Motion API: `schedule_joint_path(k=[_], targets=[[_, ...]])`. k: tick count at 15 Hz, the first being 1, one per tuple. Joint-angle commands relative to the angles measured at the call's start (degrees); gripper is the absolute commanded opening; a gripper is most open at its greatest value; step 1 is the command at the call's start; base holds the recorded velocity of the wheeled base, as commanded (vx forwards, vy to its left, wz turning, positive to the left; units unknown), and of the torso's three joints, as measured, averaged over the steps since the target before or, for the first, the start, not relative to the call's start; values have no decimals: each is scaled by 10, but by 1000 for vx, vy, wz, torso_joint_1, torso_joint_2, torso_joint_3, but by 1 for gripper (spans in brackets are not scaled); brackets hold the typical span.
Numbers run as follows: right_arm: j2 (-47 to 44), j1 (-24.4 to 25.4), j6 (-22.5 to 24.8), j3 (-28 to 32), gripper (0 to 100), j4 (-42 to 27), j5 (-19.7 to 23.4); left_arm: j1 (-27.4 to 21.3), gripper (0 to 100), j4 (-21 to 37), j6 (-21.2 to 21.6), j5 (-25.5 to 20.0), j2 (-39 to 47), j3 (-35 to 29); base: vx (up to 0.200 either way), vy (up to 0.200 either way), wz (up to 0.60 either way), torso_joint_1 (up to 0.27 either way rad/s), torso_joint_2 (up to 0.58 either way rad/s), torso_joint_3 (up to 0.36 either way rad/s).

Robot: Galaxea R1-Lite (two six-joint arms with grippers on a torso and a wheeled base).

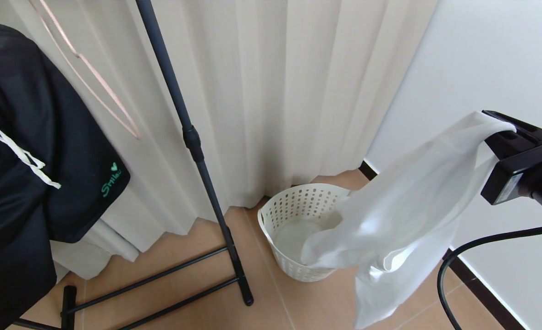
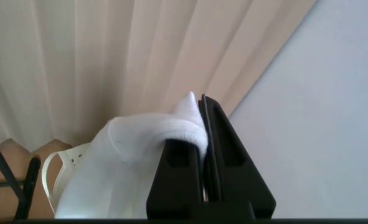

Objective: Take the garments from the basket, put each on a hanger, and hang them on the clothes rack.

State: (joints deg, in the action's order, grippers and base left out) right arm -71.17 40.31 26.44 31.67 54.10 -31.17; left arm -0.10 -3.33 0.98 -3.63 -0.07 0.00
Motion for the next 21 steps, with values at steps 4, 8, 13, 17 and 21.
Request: schedule_joint_path(k=[4, 8, 13, 17, 21], targets=[[-1, 0, 0, -1, 0, 0, 1, 0, 100, 0, 0, 0, 1, 0, 0, 0, 0, 151, -500, -152], [-1, 0, 0, -1, 0, 0, 1, 0, 100, 0, 0, 0, 1, 0, 0, 0, 0, 181, -532, -194], [-1, 0, 0, -3, 0, 0, 1, 0, 100, 0, 0, 0, 1, 0, 0, 0, 0, 221, -568, -333], [-1, 0, 0, -4, 0, 0, 8, 0, 100, 0, 0, 0, 1, 0, 0, 0, 0, 240, -563, -288], [-1, 0, 0, -6, 0, 0, 8, 0, 100, 0, 0, 0, 1, 0, 0, 0, 0, 170, -398, -55]])
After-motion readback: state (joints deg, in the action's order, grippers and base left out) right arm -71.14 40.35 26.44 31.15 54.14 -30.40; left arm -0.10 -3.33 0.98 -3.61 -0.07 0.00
